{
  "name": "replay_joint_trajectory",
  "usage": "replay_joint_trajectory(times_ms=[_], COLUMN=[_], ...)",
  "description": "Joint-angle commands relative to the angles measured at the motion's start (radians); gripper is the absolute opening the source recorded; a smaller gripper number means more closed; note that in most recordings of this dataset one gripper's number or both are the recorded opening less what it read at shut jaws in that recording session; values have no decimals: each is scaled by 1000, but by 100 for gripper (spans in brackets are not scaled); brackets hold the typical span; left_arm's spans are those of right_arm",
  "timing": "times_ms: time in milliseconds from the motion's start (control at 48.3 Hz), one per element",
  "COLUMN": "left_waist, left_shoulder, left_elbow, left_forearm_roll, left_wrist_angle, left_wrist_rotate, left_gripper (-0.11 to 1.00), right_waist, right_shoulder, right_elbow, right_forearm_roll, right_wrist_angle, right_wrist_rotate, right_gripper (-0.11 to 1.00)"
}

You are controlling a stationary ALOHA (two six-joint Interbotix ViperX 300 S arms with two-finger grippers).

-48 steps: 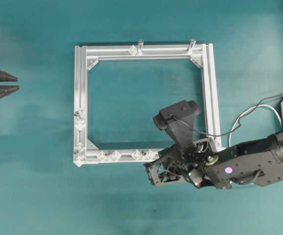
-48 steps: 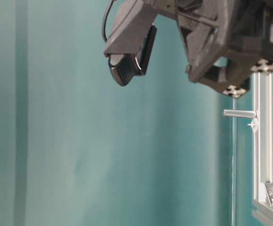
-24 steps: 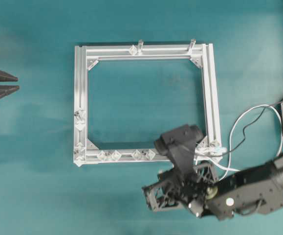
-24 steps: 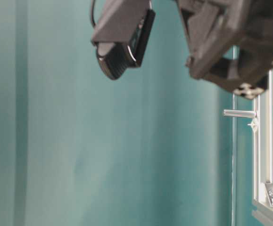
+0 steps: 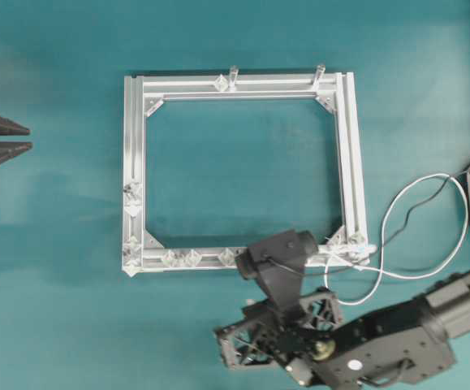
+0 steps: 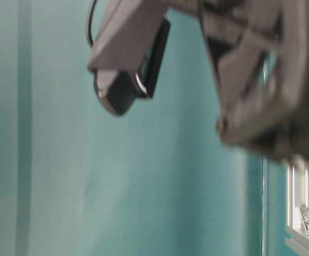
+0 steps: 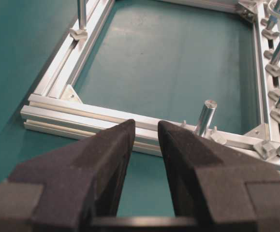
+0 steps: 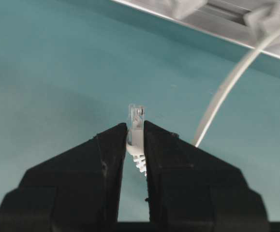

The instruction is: Move the cable alternately left and right between 8 closely spaced pins so it hooks onto each one.

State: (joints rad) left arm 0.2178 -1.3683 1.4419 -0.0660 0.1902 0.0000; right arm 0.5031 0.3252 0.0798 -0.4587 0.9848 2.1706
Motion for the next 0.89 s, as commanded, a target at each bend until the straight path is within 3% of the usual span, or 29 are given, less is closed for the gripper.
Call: replay_joint_trajectory(times_ms=[0,518,870], left_waist=[5,5,5], left_shoulder=[8,6,8], left_elbow=[-23,-23,-23], left_forearm_roll=[3,3,3], left_wrist_angle=[-5,-5,-5], left_wrist_rotate=[-3,-3,-3], left_gripper=[37,38,37], right_waist=[-18,-92,-107], right_shoulder=[8,114,135], right_elbow=[-60,-230,-258], right_forearm_roll=[-6,-8,-8], right_wrist_angle=[-5,-8,18], right_wrist_rotate=[-5,-84,-98], right_gripper=[15,15,15])
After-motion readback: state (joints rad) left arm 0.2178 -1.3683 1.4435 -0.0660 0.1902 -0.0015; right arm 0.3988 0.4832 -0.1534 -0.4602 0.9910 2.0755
